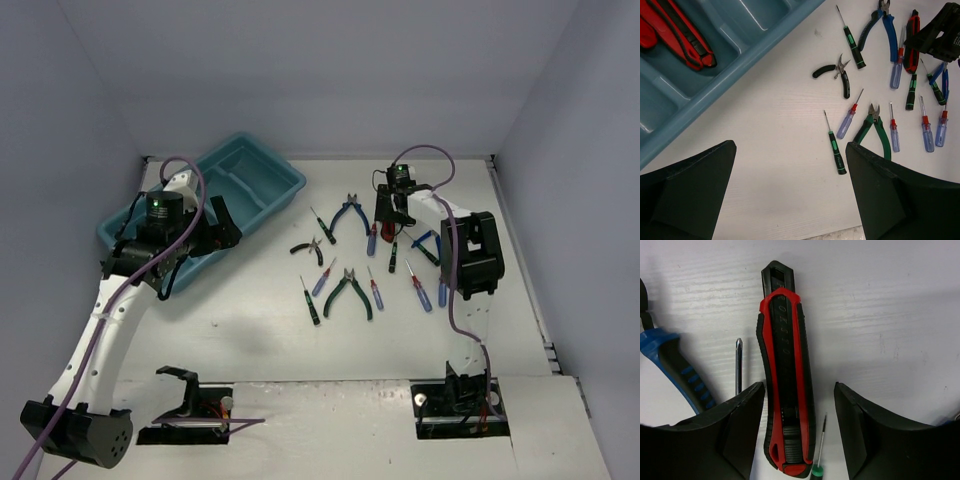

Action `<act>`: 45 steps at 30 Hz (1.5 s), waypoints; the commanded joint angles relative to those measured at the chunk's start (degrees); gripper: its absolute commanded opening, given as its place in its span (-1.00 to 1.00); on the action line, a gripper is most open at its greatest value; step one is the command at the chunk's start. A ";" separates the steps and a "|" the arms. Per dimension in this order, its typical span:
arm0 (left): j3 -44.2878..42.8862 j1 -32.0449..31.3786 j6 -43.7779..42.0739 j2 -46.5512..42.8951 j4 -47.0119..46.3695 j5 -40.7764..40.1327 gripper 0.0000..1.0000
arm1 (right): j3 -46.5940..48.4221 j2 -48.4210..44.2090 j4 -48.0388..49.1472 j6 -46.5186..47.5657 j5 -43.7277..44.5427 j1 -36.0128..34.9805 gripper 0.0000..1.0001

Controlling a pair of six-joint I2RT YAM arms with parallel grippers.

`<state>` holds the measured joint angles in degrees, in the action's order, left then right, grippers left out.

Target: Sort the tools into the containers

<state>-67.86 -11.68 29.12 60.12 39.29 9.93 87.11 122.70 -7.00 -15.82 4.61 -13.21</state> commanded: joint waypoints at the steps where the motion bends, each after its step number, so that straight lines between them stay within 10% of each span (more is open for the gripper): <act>1: -0.43 -0.97 0.76 -0.06 -1.58 -0.59 0.82 | 2.39 0.66 0.17 1.16 -0.71 0.00 -0.01; 14: -6.54 -4.32 2.18 2.66 -2.11 1.48 0.82 | 5.76 -10.06 0.23 3.94 -0.60 -1.62 -0.94; 30: -12.32 -13.22 10.34 11.27 -27.08 8.16 0.81 | -9.29 -40.23 8.85 6.00 -17.19 -18.81 -0.98; 45: -12.06 -19.41 10.09 16.50 -34.99 4.76 0.72 | -15.87 -46.94 16.24 1.21 -20.27 -25.11 -0.92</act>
<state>-77.60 -30.28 38.38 76.78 11.47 15.43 70.44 78.53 1.95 -13.58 -14.16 -38.13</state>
